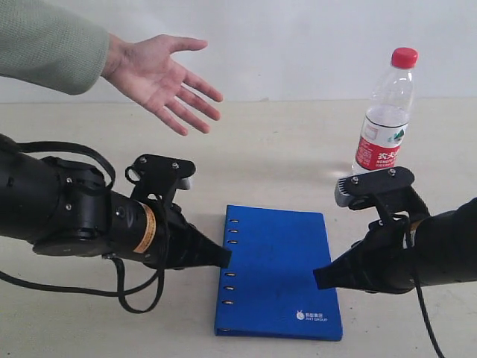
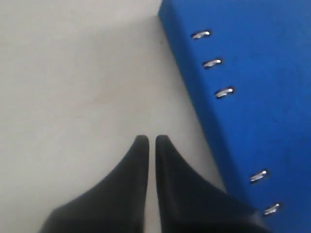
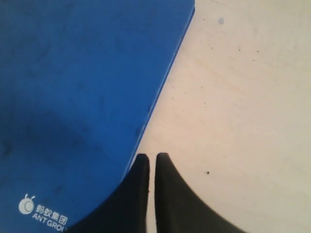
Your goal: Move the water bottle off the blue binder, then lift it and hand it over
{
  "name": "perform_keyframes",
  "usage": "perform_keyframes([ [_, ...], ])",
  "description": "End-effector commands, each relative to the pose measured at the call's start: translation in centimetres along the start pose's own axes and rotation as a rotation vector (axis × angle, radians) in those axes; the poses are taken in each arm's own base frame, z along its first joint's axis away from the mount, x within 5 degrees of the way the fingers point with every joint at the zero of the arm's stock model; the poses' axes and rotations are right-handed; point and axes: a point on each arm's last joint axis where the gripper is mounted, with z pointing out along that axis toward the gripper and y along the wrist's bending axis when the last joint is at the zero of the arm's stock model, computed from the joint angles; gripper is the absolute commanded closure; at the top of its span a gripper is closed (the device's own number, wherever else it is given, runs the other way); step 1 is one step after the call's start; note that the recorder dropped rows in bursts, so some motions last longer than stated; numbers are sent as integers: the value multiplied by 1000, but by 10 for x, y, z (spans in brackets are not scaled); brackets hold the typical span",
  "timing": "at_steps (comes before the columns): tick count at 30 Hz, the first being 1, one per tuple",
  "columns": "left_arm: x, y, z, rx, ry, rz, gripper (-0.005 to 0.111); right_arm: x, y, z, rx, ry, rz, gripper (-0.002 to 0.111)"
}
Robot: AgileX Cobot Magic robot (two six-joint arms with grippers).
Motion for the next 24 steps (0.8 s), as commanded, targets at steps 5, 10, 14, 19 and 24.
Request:
perform_keyframes([
  [5,9,0,8,-128,93,65,102,-3,1,0,-2,-20,11,108],
  [10,-13,10,-7,-224,232,155,102,-4,1,0,-3,-26,11,108],
  [14,-34,7,-19,-22,383,157,102,-7,2,-1,-5,-24,10,108],
  [19,-45,-4,-19,321,410,96,102,-11,3,-2,-9,-7,10,108],
  [24,-53,1,-6,210,238,-25,102,-8,3,-2,-8,24,10,108],
])
